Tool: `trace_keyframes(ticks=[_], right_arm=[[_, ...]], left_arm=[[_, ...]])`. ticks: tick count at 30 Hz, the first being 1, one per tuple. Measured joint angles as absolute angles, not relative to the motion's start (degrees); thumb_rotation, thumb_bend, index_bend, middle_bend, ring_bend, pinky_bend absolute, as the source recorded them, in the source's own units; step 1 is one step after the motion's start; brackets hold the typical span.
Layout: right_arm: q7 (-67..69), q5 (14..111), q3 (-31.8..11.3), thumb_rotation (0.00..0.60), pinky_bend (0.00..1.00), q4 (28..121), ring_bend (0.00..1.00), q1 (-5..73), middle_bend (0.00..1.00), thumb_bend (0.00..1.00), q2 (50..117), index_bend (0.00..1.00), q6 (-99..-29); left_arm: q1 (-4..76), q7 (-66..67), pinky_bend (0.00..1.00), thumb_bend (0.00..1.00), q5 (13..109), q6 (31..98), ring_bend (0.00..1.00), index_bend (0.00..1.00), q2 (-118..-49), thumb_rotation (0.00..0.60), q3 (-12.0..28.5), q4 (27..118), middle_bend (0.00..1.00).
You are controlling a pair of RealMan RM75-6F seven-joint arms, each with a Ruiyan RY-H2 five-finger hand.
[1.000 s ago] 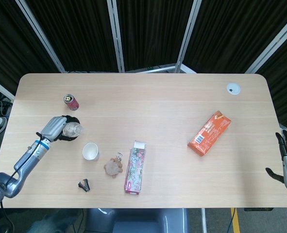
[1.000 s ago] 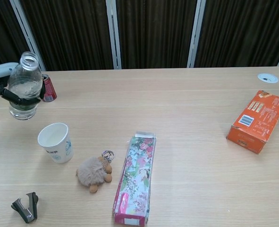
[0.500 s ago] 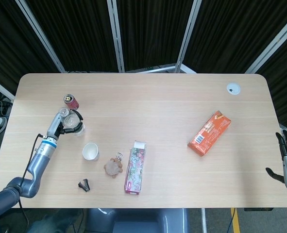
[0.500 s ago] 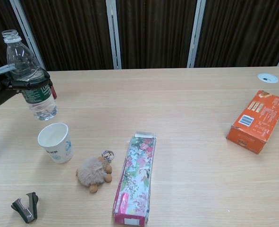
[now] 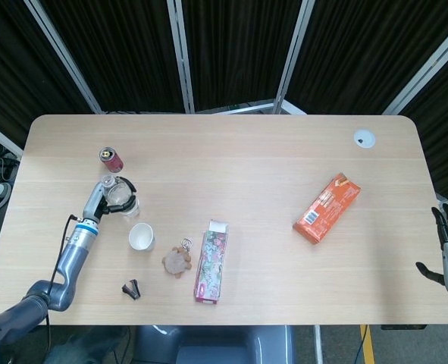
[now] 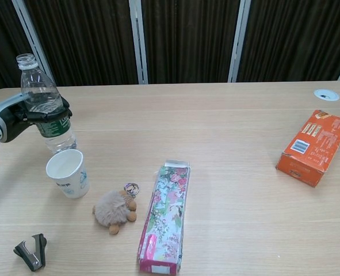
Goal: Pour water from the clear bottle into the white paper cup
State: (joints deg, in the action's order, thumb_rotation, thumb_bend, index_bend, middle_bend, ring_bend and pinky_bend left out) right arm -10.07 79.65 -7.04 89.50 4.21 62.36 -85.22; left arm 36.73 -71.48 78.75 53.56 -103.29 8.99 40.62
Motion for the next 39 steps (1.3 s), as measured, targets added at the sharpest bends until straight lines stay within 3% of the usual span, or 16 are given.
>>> trace_keyframes(ticks=[13,25,29,33,36,39], right_arm=[[-10.44,79.43,-7.03,0.600,0.00,89.39,0.00,4.32,0.00,0.00,62.54,0.00,-85.02],[-10.47,79.41,-7.00,0.600,0.00,89.36,0.00,4.35,0.00,0.00,62.57,0.00,-84.99],[-10.44,79.47,-6.97,0.600,0.00,89.41,0.00,4.34,0.00,0.00,62.53,0.00,-85.03],[-10.35,79.56,-6.95,0.600,0.00,89.46,0.00,4.31,0.00,0.00,62.48,0.00,-85.11],[-10.07,79.77,-6.97,0.600,0.00,89.65,0.00,4.24,0.00,0.00,62.37,0.00,-85.38],[-9.46,80.11,-6.97,0.600,0.00,90.00,0.00,4.09,0.00,0.00,62.05,0.00,-85.77]], left_arm=[[36.57,-74.18,0.34,0.33,80.71,53.11,0.32,0.51,-104.96,0.600,7.71,36.89,0.46],[36.50,-74.23,0.28,0.27,81.77,53.10,0.25,0.41,-105.28,0.600,6.93,36.16,0.33],[36.42,-74.20,0.17,0.18,82.19,53.41,0.15,0.34,-105.09,0.600,6.64,36.35,0.23],[36.18,-73.95,0.06,0.08,82.60,54.20,0.03,0.16,-104.75,0.600,6.38,36.64,0.09],[35.80,-73.47,0.02,0.03,83.10,55.06,0.00,0.06,-103.98,0.600,5.96,37.14,0.01],[35.34,-72.92,0.00,0.02,84.12,55.64,0.00,0.01,-101.46,0.600,4.94,39.48,0.00]])
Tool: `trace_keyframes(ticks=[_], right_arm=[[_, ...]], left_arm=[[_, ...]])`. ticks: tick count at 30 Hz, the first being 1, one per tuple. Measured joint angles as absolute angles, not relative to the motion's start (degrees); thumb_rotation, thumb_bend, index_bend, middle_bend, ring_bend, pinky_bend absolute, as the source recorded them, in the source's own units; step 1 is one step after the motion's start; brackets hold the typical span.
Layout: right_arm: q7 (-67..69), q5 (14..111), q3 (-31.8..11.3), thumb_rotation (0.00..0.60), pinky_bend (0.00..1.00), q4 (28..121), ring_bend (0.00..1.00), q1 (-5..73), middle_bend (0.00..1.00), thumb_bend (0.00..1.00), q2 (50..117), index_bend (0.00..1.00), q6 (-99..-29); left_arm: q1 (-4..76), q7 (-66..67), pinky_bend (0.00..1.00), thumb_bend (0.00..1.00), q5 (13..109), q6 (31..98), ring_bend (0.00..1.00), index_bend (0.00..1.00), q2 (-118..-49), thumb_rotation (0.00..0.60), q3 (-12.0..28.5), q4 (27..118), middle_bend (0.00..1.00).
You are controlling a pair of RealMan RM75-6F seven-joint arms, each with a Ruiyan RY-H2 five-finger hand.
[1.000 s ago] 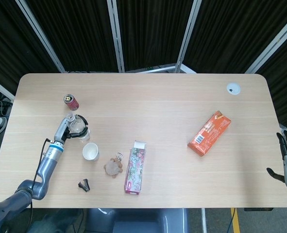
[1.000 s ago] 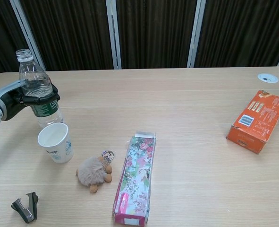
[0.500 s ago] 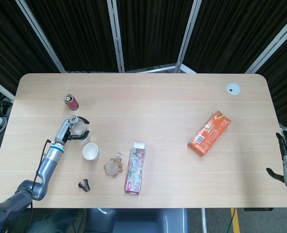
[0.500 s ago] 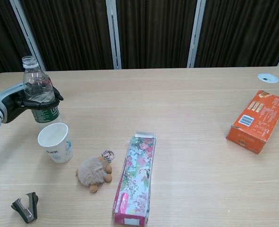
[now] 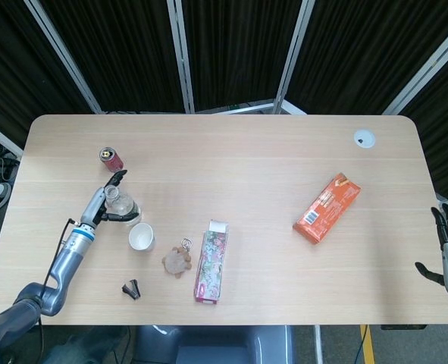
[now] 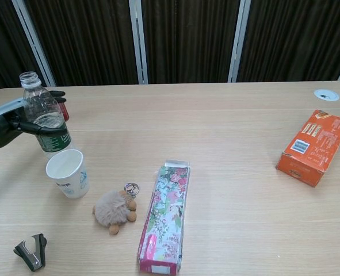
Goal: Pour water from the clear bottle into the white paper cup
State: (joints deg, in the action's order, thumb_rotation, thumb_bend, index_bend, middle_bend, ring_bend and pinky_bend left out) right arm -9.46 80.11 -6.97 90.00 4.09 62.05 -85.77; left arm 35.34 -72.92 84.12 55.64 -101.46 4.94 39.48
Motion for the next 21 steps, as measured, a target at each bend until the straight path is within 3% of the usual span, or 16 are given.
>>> trace_keyframes(ticks=[13,21], right_arm=[[-6.67,83.53,-5.98,0.600,0.00,91.83,0.00,3.11,0.00,0.00,60.31,0.00,-87.90],[-3.47,85.86,-5.49,0.600,0.00,93.10,0.00,2.08,0.00,0.00,58.53,0.00,-90.18]], left_arm=[[32.06,-60.03,0.00,0.01,85.16,59.61,0.00,0.00,-83.05,0.600,3.15,61.58,0.00],[26.21,-42.97,0.00,0.00,85.11,69.38,0.00,0.00,-75.18,0.600,2.44,70.19,0.00]])
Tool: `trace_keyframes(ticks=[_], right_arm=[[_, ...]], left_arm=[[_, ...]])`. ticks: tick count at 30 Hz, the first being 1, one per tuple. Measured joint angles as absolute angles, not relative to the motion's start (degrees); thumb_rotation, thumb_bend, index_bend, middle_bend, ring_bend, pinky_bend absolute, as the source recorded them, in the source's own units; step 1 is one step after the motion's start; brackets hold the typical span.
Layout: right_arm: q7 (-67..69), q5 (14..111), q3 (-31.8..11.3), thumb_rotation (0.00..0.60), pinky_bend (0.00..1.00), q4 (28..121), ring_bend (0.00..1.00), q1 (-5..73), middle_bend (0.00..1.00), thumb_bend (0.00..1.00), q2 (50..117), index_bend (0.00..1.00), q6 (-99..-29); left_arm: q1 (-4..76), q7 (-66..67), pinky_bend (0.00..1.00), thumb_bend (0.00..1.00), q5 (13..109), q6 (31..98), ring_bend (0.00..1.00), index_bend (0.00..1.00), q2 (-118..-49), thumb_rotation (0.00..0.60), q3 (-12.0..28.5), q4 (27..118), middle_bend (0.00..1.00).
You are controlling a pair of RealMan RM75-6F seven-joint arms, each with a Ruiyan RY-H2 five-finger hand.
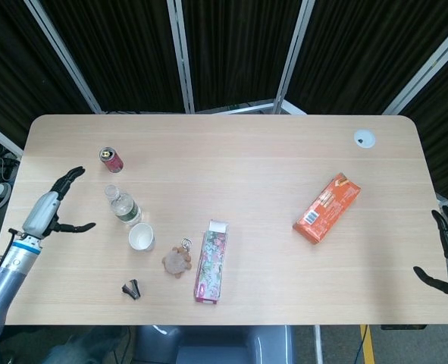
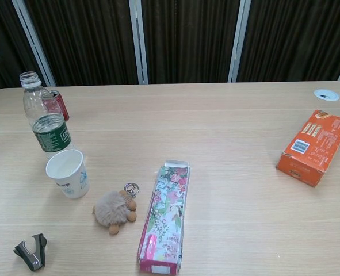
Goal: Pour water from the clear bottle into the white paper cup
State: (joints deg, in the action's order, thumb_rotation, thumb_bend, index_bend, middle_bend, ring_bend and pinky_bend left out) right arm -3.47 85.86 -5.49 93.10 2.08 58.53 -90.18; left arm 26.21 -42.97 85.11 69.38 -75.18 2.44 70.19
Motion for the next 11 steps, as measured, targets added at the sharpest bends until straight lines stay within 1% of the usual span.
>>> trace_keyframes(ticks=[4,11], right_arm=[[-2.13,86.72,-5.40,0.600,0.00,93.43,0.00,1.74,0.00,0.00,57.86,0.00,-90.97],[-0.73,88.29,-5.23,0.600,0.00,93.28,0.00,1.54,0.00,0.00,57.23,0.00,-91.89]], left_arm=[[23.02,-33.03,0.00,0.00,84.75,74.50,0.00,0.00,-72.56,0.600,2.29,74.53,0.00],[16.77,-11.45,0.00,0.00,84.55,83.85,0.00,0.00,-68.86,0.600,1.38,85.44,0.00]])
